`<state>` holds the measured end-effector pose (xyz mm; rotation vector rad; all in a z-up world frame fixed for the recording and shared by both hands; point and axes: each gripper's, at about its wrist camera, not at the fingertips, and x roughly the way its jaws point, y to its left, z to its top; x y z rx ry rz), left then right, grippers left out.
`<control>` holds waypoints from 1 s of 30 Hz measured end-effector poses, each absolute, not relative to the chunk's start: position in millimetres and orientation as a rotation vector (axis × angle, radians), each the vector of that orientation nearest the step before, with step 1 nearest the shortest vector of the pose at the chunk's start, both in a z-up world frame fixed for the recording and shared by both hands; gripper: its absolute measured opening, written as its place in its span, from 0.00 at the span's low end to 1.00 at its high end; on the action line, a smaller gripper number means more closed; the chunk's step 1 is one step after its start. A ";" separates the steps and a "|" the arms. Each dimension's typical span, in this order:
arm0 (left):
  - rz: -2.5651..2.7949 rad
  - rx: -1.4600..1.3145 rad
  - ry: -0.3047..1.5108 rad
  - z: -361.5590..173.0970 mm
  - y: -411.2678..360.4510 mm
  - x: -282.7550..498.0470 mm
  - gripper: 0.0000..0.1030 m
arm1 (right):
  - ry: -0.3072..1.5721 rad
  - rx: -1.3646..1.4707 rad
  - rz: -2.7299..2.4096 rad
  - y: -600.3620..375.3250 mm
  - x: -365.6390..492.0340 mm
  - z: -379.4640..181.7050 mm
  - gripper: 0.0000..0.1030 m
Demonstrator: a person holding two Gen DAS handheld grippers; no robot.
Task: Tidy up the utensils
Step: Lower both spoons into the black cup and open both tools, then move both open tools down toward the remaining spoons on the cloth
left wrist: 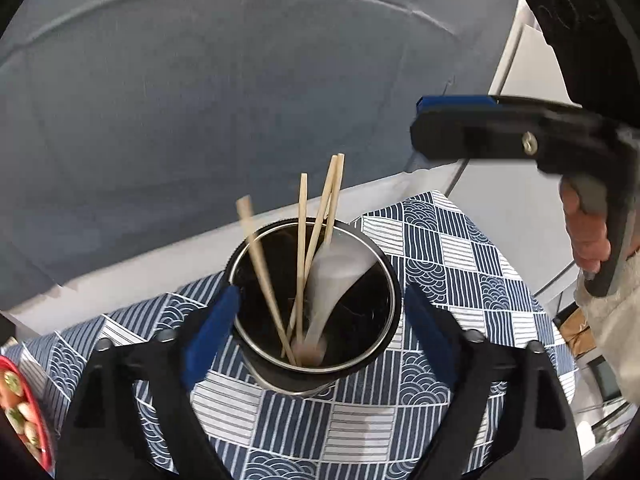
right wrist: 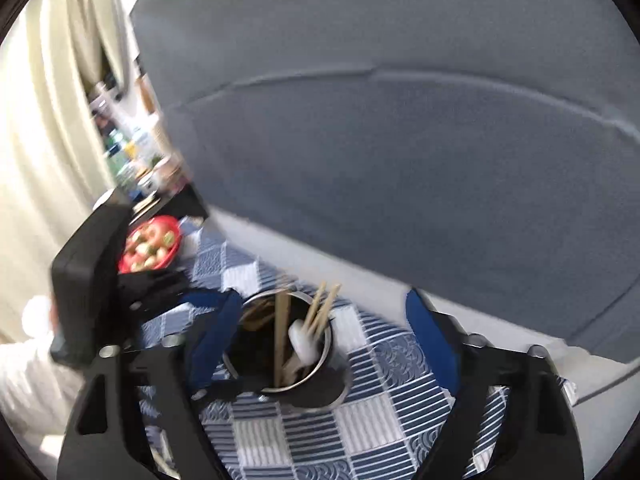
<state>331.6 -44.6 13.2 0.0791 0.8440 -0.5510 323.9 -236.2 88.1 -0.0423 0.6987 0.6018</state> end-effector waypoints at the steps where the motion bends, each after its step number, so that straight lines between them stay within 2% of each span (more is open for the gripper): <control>1: -0.538 0.092 0.835 14.7 -43.7 329.0 0.90 | 0.694 -0.028 0.605 -238.4 323.8 89.8 0.79; 4: -0.518 0.089 0.829 17.5 -37.2 323.6 0.94 | 0.670 0.013 0.596 -246.7 322.2 95.9 0.83; 14: -0.434 0.078 0.843 16.5 -12.5 302.5 0.94 | 0.663 0.036 0.577 -248.9 309.5 99.2 0.84; 30: -0.326 0.055 0.964 -31.3 33.1 213.1 0.94 | 0.782 0.000 0.652 -218.7 250.0 39.7 0.84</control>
